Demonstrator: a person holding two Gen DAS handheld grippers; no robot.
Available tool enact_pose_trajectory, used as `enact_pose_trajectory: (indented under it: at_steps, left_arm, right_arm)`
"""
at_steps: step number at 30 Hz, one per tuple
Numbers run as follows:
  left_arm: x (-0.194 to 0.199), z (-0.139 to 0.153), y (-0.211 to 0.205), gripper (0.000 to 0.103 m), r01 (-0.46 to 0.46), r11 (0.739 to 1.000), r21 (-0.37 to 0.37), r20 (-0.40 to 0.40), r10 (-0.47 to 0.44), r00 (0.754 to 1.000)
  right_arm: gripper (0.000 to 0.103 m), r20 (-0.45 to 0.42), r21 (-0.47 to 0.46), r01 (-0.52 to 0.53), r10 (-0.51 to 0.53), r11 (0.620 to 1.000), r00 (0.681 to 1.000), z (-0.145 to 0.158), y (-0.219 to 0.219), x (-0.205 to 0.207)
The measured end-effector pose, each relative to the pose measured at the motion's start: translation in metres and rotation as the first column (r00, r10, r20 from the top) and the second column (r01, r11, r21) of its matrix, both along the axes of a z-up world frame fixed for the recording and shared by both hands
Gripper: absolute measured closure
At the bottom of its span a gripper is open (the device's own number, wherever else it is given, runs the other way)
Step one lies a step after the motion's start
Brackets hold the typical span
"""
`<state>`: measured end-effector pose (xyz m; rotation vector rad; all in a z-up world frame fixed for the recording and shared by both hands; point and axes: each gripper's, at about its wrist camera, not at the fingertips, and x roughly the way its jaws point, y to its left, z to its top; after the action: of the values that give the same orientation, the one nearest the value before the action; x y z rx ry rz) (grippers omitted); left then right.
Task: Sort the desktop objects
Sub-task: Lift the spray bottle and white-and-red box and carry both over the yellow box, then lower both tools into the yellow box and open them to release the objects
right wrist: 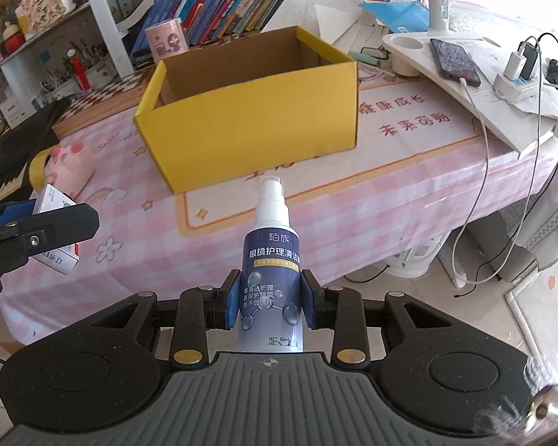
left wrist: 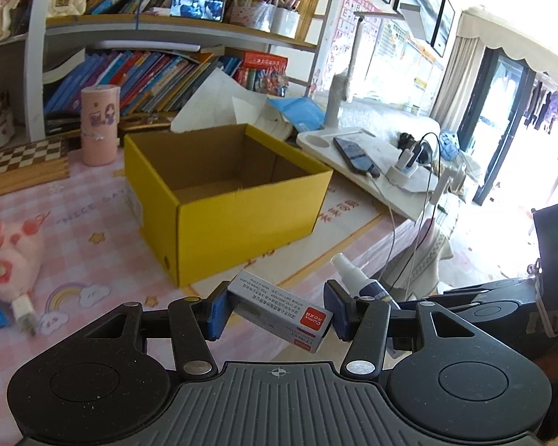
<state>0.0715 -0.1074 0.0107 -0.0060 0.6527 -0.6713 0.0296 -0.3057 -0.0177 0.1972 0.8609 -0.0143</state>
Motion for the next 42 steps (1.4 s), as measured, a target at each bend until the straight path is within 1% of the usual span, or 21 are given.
enact_pose_trajectory:
  at_steps: [5, 11, 14, 20, 28, 33, 37, 42]
  left_arm:
    - [0.019, 0.012, -0.015, 0.05, -0.013, 0.999, -0.03, 0.03, 0.014, 0.999]
    - [0.051, 0.03, -0.034, 0.05, -0.056, 0.996, -0.07, 0.079, 0.061, 0.995]
    - [0.067, 0.035, -0.042, 0.05, -0.085, 0.994, -0.071, 0.102, 0.092, 0.991]
    - [0.092, 0.036, -0.057, 0.05, -0.132, 0.99, -0.059, 0.117, 0.138, 0.984]
    - [0.128, 0.023, -0.074, 0.05, -0.196, 0.981, 0.003, 0.116, 0.194, 0.974]
    - [0.154, 0.005, -0.081, 0.05, -0.237, 0.969, 0.061, 0.081, 0.232, 0.969]
    - [0.166, -0.011, -0.088, 0.05, -0.244, 0.963, 0.116, 0.053, 0.239, 0.97]
    - [0.17, -0.023, -0.098, 0.05, -0.229, 0.96, 0.16, 0.031, 0.227, 0.973]
  right_arm:
    - [0.073, 0.044, -0.014, -0.001, 0.001, 1.0, 0.999, 0.011, -0.017, 0.018]
    - [0.073, 0.126, -0.027, -0.004, 0.007, 1.0, 0.992, 0.035, -0.042, 0.051]
    - [0.073, 0.164, -0.022, -0.012, 0.015, 1.0, 0.986, 0.046, -0.057, 0.07]
    - [0.073, 0.226, -0.028, -0.058, 0.063, 0.998, 0.972, 0.066, -0.075, 0.108]
    - [0.073, 0.257, -0.038, -0.136, 0.141, 0.99, 0.956, 0.071, -0.086, 0.154]
    - [0.073, 0.266, -0.055, -0.192, 0.2, 0.98, 0.943, 0.073, -0.085, 0.187]
    - [0.073, 0.257, -0.071, -0.246, 0.256, 0.967, 0.932, 0.071, -0.079, 0.215]
    - [0.073, 0.222, -0.083, -0.312, 0.323, 0.946, 0.92, 0.064, -0.068, 0.246]
